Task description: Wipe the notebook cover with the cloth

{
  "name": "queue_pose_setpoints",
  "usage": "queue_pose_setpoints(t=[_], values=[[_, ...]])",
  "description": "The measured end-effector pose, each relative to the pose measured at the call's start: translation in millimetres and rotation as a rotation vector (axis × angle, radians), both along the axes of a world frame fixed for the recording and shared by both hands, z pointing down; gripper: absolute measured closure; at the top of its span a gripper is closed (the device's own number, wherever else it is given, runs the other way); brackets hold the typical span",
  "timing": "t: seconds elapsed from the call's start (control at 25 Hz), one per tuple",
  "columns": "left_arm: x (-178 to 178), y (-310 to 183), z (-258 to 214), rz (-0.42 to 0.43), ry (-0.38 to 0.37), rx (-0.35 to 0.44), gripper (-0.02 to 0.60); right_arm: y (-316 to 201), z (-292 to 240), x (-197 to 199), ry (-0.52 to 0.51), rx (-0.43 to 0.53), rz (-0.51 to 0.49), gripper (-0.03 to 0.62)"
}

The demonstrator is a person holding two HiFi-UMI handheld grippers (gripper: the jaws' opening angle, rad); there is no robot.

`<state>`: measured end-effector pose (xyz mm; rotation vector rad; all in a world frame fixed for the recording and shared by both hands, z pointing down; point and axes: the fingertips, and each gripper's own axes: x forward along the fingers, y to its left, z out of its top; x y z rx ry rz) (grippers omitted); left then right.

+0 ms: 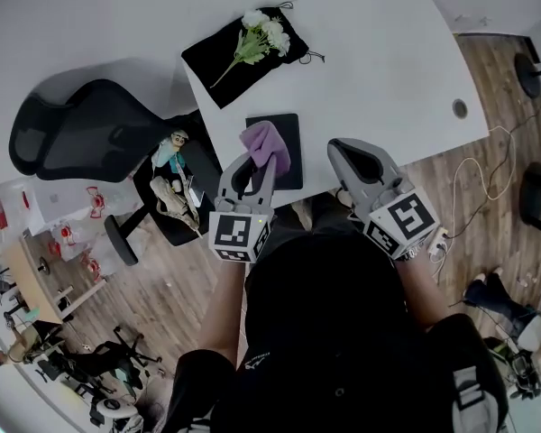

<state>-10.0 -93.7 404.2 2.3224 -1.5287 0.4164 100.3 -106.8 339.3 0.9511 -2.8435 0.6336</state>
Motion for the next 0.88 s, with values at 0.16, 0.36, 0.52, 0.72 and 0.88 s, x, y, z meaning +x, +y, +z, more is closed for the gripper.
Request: queue_pose_setpoints(t=[0.16, 0.36, 0.52, 0.72, 0.88], values=[[-2.3, -14.3, 27.8, 0.011, 0.006, -0.058, 0.497, -6.8, 14.3, -6.0, 0.023, -0.035, -0.006, 0.589], [-1.5, -29.7, 61.9, 0.045, 0.030, -0.136, 0.497, -17.7, 36.4, -10.2, 0.058, -0.085, 0.018, 0.589], [0.8, -40.1, 84.8, 0.088, 0.031, -0.190, 0.497, -26.8, 50.7, -12.9, 0.075, -0.128, 0.058, 0.589], [0.4, -51.9, 108.0, 0.121, 0.040, -0.252, 0.497, -34.5, 65.8, -16.9, 0.097, -0.179, 0.090, 0.589], [-0.3, -60.2, 128.6, 0.147, 0.055, -0.300, 0.497, -39.7, 79.6, -20.3, 0.110, -0.214, 0.120, 0.589]])
